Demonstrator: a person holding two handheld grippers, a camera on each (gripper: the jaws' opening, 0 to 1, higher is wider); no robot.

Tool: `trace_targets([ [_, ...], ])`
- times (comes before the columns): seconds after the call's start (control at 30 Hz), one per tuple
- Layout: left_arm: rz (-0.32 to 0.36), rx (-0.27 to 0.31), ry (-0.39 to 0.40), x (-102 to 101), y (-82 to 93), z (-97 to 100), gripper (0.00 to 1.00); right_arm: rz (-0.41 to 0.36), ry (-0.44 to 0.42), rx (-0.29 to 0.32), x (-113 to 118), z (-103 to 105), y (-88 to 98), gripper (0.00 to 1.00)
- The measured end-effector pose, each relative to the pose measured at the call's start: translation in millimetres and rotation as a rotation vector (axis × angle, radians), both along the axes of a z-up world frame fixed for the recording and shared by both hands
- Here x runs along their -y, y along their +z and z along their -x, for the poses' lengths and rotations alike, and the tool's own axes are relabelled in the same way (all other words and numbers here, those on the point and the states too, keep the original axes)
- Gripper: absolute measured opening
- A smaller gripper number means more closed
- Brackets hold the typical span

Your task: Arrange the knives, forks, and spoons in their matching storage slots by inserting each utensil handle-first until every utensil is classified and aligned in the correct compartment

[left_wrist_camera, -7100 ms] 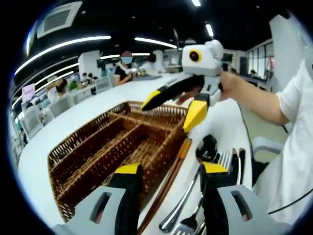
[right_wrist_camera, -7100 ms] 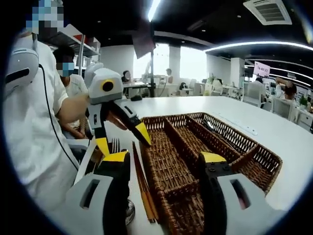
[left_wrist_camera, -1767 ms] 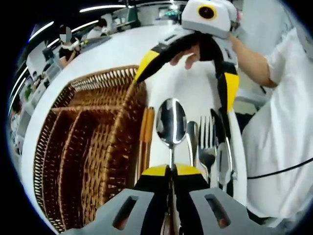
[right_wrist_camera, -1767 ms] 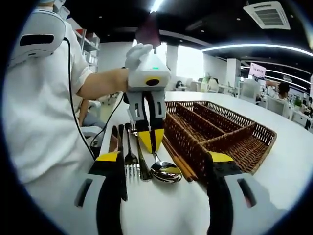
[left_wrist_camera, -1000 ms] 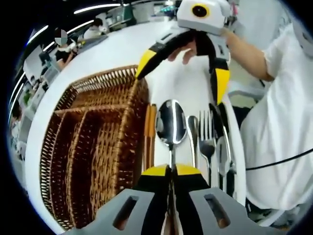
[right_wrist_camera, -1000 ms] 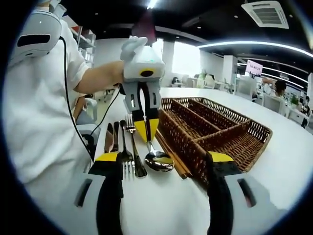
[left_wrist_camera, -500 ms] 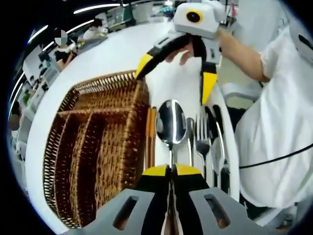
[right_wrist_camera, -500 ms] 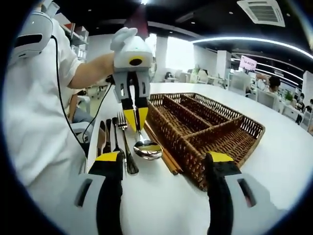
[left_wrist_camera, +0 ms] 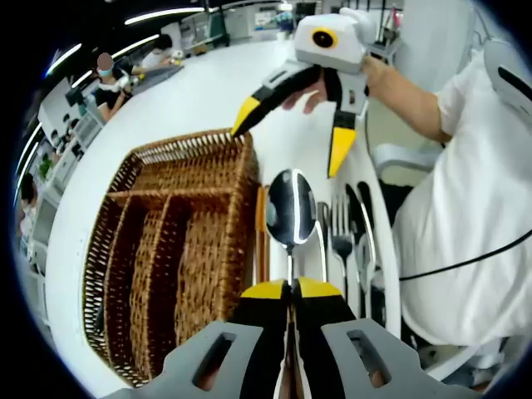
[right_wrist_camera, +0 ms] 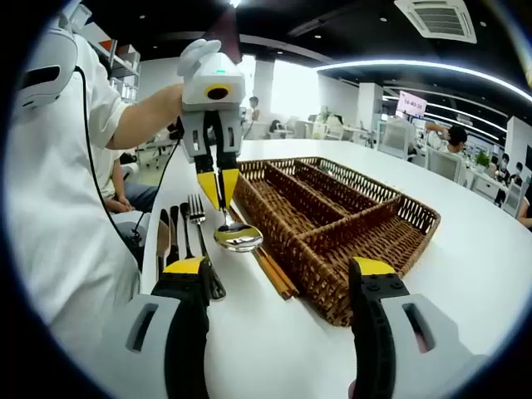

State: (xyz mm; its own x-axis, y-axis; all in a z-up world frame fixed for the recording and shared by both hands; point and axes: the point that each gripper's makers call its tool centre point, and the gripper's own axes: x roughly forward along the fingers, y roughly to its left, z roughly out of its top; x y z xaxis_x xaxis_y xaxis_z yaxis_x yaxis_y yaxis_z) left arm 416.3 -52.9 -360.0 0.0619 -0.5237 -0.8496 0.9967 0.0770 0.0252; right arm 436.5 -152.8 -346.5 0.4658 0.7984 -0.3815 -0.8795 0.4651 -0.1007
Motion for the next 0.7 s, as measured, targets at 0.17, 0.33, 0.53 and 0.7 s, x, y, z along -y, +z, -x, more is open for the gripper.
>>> trace_targets([
  [0.17,-0.003,0.004,-0.001,4,5.6,3.0,0.01,0.002,-0.01,0.004,0,-3,4.5,0.71],
  [0.33,-0.012,0.009,-0.004,0,13.6,-4.0,0.01,-0.007,-0.009,0.006,-1,-4,9.6,0.71],
  [0.53,-0.007,0.012,0.002,-7,22.7,-14.8,0.01,-0.003,-0.013,0.011,0,-6,11.9,0.71],
  [0.7,-0.012,0.024,0.002,-11,28.1,-31.4,0.01,-0.004,-0.005,0.013,-1,-6,14.2,0.71],
])
